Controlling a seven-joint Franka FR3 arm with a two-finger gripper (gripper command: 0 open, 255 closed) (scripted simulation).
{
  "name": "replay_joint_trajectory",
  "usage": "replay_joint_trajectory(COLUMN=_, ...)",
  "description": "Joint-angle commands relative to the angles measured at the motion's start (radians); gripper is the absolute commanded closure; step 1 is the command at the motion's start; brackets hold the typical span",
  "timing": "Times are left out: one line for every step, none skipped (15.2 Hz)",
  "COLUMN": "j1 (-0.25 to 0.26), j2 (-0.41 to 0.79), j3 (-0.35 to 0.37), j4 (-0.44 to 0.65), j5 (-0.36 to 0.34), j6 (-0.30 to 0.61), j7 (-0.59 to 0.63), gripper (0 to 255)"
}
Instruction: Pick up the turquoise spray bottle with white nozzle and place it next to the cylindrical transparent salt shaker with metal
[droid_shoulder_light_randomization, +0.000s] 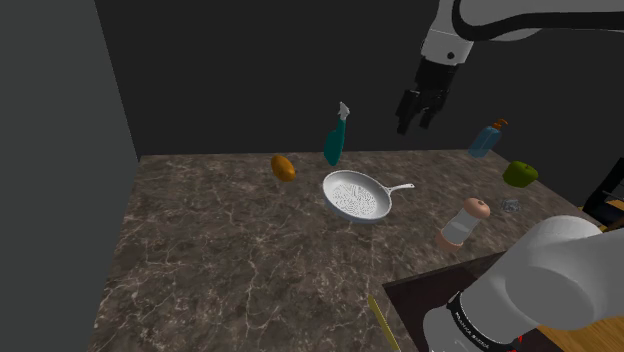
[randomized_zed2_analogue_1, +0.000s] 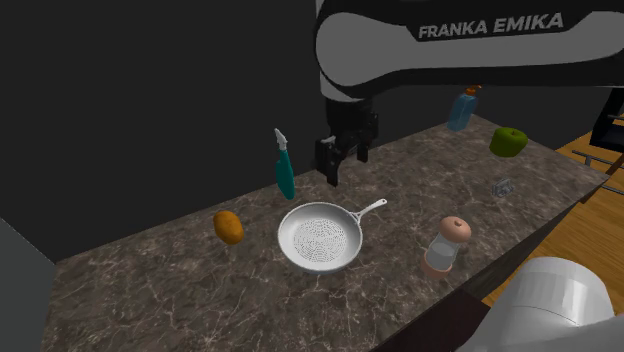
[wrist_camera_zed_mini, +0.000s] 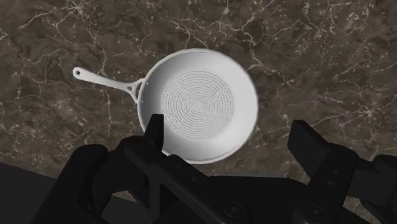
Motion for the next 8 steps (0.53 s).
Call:
replay_joint_trajectory(j1=0.000, j2=0.073, j3=-0.011, j4=0.028, j5=-0.005, j6=0.059, j7=-0.011, gripper=0)
replay_joint_trajectory(j1=-0.001, j2=0.107, j3=-0.018, j4=0.044, j5=-0.007, j6=0.083, j7=-0.018, gripper=0)
replay_joint_trajectory(j1=-0.002, j2=0.142, j3=-0.024, j4=0.061, j5=-0.008, j6=0.107, j7=-0.025, gripper=0)
replay_joint_trajectory(j1=-0.002, j2=0.176, j3=-0.030, j4=0.080, j5=-0.009, j6=0.129, j7=-0.033, gripper=0)
replay_joint_trajectory(j1=-0.003, j2=0.211, j3=-0.036, j4=0.100, j5=-0.009, j6=0.151, j7=-0.040, gripper=0)
replay_joint_trajectory(j1=-0.004, j2=0.247, j3=-0.042, j4=0.121, j5=-0.009, j6=0.171, j7=-0.048, gripper=0)
replay_joint_trajectory(j1=-0.004, j2=0.282, j3=-0.048, j4=0.143, j5=-0.008, j6=0.190, j7=-0.055, gripper=0)
replay_joint_trajectory(j1=-0.005, j2=0.317, j3=-0.053, j4=0.166, j5=-0.006, j6=0.208, j7=-0.063, gripper=0)
